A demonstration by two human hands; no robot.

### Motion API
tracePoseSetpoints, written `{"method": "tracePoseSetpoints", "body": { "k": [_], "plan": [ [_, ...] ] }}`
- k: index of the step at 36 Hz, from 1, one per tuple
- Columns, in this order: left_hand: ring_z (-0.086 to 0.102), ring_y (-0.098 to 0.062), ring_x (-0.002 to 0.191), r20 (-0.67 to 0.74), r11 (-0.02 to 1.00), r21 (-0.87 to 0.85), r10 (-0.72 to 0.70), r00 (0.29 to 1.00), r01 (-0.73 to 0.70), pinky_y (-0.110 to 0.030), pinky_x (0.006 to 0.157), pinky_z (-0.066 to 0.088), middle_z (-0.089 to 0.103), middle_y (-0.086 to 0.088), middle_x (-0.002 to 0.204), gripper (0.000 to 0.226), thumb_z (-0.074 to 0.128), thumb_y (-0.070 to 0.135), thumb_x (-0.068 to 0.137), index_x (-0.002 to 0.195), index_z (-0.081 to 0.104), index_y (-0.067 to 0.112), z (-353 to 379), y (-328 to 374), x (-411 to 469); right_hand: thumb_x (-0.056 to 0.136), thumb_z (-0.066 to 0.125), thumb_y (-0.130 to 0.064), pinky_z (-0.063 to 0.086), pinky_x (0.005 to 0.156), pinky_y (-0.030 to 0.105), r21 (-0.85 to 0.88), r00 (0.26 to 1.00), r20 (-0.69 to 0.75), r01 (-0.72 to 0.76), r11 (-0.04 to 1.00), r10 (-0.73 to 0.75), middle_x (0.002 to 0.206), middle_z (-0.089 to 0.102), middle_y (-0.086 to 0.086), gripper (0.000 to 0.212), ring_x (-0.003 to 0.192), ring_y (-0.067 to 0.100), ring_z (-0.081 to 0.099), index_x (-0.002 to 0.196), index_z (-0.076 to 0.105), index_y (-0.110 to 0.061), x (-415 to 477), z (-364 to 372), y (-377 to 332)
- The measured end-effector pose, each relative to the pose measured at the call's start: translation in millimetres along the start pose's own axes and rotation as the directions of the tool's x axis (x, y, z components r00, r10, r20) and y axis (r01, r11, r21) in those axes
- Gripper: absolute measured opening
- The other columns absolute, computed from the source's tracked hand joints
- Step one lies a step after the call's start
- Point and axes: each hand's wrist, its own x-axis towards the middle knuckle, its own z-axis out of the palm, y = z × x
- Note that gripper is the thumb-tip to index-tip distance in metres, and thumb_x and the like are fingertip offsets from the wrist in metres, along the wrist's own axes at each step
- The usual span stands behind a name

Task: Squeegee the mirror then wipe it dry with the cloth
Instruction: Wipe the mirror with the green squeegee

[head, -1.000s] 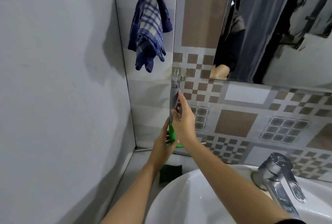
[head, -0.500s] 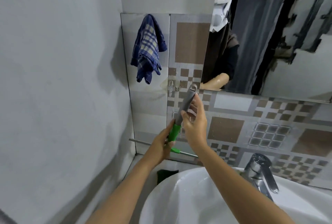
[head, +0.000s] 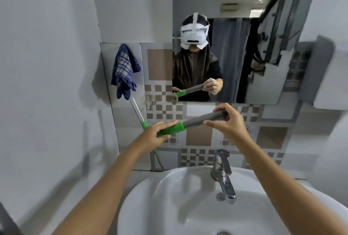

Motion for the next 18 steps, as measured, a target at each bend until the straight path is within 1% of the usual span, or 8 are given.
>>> {"method": "tracePoseSetpoints", "body": {
  "k": [1,2,4,6,9,11,14,18],
  "plan": [
    [0.053,-0.014,0.097,0.006,1.000,0.006,0.010,1.000,-0.010,-0.034,0.094,0.047,0.052,0.001,0.124,0.059,0.056,0.009,0.090,0.132,0.036,0.045,1,7,1,0.060,0.085,-0.025,0.051,0.071,0.032,-0.078,0.999,0.032,0.017,0.997,-0.014,0.086,0.062,0.001,0.039,0.081,0.020,0.060,0.089,0.058,-0.018,-3,-12,1],
    [0.051,-0.012,0.100,0.021,1.000,0.016,0.021,1.000,-0.021,-0.033,0.097,0.044,0.052,0.002,0.126,0.057,0.056,0.008,0.090,0.132,0.039,0.042,1,14,2,0.062,0.084,-0.025,0.051,0.070,0.032,-0.165,0.997,0.073,0.040,0.985,-0.028,0.084,0.063,0.000,0.036,0.079,0.019,0.059,0.087,0.060,-0.016,-6,-23,2],
    [0.050,-0.012,0.109,0.059,0.997,0.053,0.048,0.997,-0.052,-0.031,0.099,0.041,0.052,0.003,0.127,0.053,0.056,0.008,0.090,0.133,0.043,0.037,4,29,5,0.065,0.081,-0.027,0.052,0.068,0.030,-0.332,0.981,0.188,0.119,0.936,-0.058,0.081,0.064,0.000,0.031,0.074,0.016,0.058,0.087,0.063,-0.014,-11,-44,0],
    [0.052,-0.013,0.106,0.086,0.991,0.097,0.080,0.993,-0.088,-0.031,0.096,0.044,0.055,0.002,0.122,0.050,0.056,0.010,0.090,0.132,0.046,0.034,7,45,9,0.071,0.077,-0.026,0.055,0.073,0.034,-0.434,0.952,0.294,0.213,0.875,-0.086,0.084,0.064,0.000,0.027,0.075,0.015,0.059,0.091,0.064,-0.014,-15,-59,0],
    [0.054,-0.014,0.105,0.073,0.986,0.119,0.112,0.991,-0.120,-0.029,0.094,0.043,0.058,0.000,0.120,0.045,0.058,0.015,0.090,0.131,0.048,0.030,12,69,16,0.078,0.071,-0.020,0.054,0.078,0.037,-0.481,0.932,0.345,0.276,0.832,-0.110,0.093,0.063,-0.001,0.025,0.081,0.015,0.058,0.101,0.061,-0.018,-23,-71,-1],
    [0.052,-0.010,0.106,0.073,0.984,0.103,0.136,0.988,-0.143,-0.026,0.093,0.040,0.058,0.001,0.123,0.044,0.059,0.016,0.089,0.131,0.049,0.027,18,85,21,0.079,0.069,-0.020,0.053,0.078,0.036,-0.495,0.928,0.347,0.303,0.814,-0.135,0.095,0.062,-0.002,0.029,0.081,0.014,0.057,0.106,0.058,-0.020,-28,-73,-5],
    [0.051,-0.007,0.104,0.093,0.975,0.117,0.177,0.980,-0.188,-0.023,0.091,0.040,0.059,0.000,0.125,0.043,0.060,0.018,0.089,0.130,0.051,0.024,27,106,29,0.081,0.066,-0.027,0.052,0.076,0.035,-0.531,0.915,0.347,0.374,0.761,-0.207,0.098,0.065,-0.002,0.032,0.083,0.016,0.059,0.111,0.056,-0.021,-32,-74,-14],
    [0.051,-0.009,0.109,0.071,0.958,0.157,0.230,0.971,-0.239,-0.027,0.098,0.040,0.059,-0.001,0.126,0.041,0.059,0.019,0.089,0.130,0.051,0.022,33,124,37,0.084,0.058,-0.041,0.050,0.083,0.035,-0.607,0.903,0.335,0.424,0.672,-0.268,0.103,0.064,-0.007,0.036,0.087,0.013,0.061,0.115,0.052,-0.025,-30,-81,-20]
  ]
}}
